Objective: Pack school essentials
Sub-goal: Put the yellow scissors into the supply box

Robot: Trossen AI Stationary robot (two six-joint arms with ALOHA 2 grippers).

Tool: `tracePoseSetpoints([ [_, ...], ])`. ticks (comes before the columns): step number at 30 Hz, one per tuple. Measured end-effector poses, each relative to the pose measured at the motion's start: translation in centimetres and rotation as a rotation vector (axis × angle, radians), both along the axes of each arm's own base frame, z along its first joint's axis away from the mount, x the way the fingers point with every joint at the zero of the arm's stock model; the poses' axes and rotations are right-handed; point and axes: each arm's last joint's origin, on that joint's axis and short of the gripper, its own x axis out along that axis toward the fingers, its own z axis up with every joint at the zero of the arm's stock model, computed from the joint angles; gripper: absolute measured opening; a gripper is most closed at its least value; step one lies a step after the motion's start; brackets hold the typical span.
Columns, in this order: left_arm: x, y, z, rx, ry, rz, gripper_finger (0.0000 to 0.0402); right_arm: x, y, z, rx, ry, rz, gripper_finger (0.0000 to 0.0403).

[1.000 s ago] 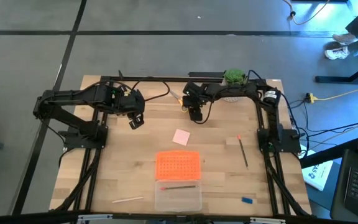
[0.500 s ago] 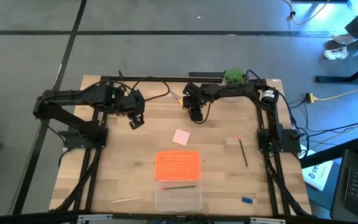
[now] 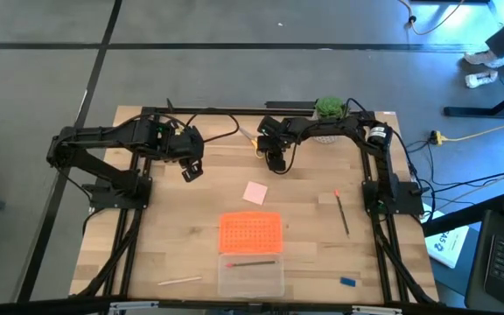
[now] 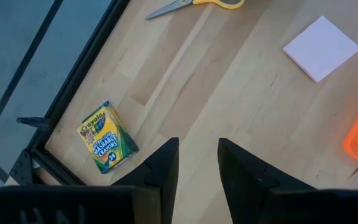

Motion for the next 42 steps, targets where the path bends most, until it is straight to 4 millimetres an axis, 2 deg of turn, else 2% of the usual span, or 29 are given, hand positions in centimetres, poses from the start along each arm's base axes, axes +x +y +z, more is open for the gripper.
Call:
tracePoseSetpoints([
  [13,0.00,0.00,0.00,0.000,0.000,0.000,0.0104,-0.10,0.09,-0.08,0.005,0.010,0.002,0.0057],
  [38,0.01,-0.05,-0.02,-0.018,-0.001,-0.005,0.0104,-0.01,0.26,-0.11,0.017,0.005,-0.064,0.0051],
  [42,0.01,-0.05,-0.02,-0.018,-0.001,-0.005,0.0104,-0.04,0.27,0.51,0.013,-0.013,-0.070,0.0051],
])
